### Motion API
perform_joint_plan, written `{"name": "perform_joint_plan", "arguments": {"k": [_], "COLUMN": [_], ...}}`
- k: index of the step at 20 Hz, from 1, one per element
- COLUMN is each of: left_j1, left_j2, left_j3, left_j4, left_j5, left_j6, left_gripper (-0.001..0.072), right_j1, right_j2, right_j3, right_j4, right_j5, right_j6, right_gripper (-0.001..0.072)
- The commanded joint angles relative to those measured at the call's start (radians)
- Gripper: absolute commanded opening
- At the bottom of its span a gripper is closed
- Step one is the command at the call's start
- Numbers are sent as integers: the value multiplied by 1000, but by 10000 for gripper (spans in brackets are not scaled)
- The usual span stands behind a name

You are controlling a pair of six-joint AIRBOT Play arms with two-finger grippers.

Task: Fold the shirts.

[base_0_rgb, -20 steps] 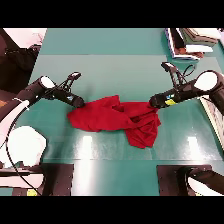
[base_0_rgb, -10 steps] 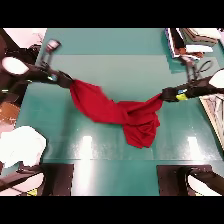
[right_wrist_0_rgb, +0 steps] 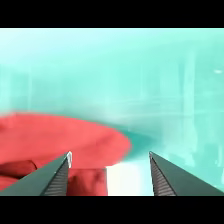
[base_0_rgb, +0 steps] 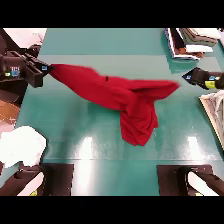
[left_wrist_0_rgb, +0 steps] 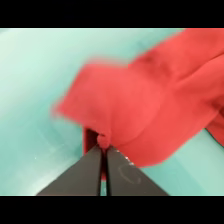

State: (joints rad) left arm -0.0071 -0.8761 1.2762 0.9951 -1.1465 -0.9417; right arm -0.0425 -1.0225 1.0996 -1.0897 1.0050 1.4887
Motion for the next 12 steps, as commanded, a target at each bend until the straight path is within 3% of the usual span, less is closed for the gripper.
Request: {"name": "perform_joint_plan", "arguments": {"k": [1, 4, 7, 12], "left_j1": [2, 2, 2, 2], "left_j2": [24, 20, 20, 20], "left_j3": [3, 3, 3, 3], "left_j4": [0, 0, 0, 0], "left_j5": [-29, -29, -27, -35], "left_j6": [-22, -28, -27, -27], "left_gripper": [30, 30, 30, 30], "right_j1": [-85, -52, 49, 294], "right_j2": [6, 19, -34, -232], "right_j3": [-43, -202, -319, -214], "right_j4": [43, 54, 222, 283], "right_j5": [122, 201, 199, 90], "right_j6": [-57, -97, -193, -223], "right_gripper": [558, 557, 557, 556]}}
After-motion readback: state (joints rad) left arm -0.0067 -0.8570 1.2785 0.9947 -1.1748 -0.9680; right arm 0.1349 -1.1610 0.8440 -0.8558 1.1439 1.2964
